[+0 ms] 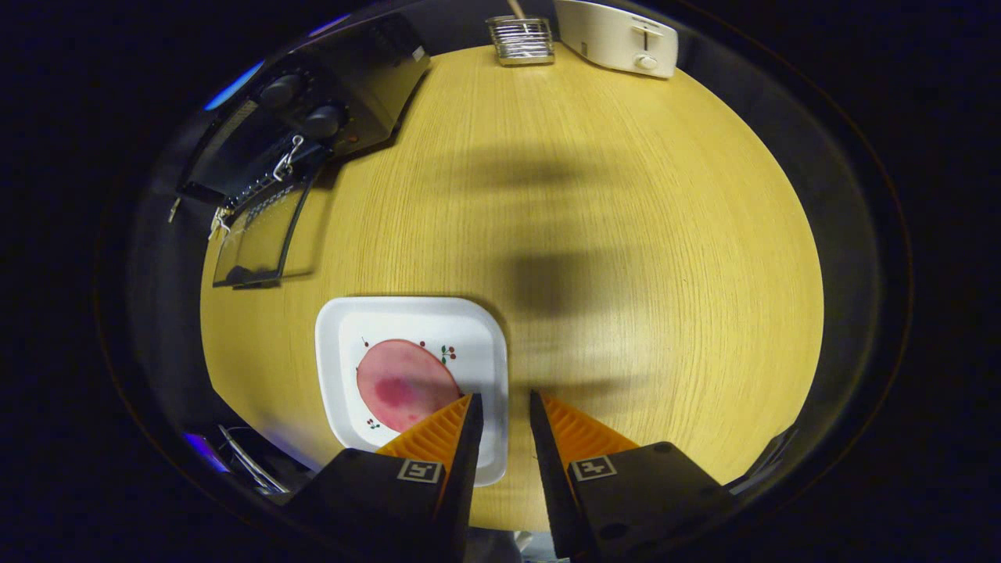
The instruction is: Open the toaster oven, put the food inside, and close the toaster oven door.
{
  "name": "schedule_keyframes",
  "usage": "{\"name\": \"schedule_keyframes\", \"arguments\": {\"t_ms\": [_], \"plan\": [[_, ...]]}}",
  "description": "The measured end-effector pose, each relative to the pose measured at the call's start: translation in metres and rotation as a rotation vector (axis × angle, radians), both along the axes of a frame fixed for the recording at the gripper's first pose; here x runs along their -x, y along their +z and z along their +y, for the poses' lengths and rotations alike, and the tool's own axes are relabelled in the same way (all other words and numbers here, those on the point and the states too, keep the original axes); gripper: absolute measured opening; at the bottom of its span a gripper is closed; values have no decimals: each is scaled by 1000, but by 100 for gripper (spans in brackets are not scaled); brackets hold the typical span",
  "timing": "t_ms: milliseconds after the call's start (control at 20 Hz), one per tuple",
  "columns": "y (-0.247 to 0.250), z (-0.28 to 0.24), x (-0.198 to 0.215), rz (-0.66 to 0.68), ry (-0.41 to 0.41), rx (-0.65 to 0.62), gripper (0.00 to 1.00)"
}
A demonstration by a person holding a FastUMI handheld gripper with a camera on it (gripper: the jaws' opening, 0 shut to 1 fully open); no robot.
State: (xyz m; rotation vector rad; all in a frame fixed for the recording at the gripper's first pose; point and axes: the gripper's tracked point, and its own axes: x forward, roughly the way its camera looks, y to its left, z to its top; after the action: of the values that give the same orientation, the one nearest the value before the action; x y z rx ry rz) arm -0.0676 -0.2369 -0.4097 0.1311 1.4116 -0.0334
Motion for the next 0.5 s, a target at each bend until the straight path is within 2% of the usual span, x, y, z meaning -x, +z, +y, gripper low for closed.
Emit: {"name": "schedule_keyframes", "arguments": {"t_ms": [100, 200, 250, 350, 400, 500], "plan": [[2, 4, 3, 18, -18, -7, 17], [4, 1, -1, 17, -50, -22, 19], [1, 1, 2, 17, -66, -38, 9], [4, 2, 3, 0, -74, -67, 9], [5, 4, 2, -19, -91, -103, 9], [10, 14, 10, 4, -149, -265, 5]]}}
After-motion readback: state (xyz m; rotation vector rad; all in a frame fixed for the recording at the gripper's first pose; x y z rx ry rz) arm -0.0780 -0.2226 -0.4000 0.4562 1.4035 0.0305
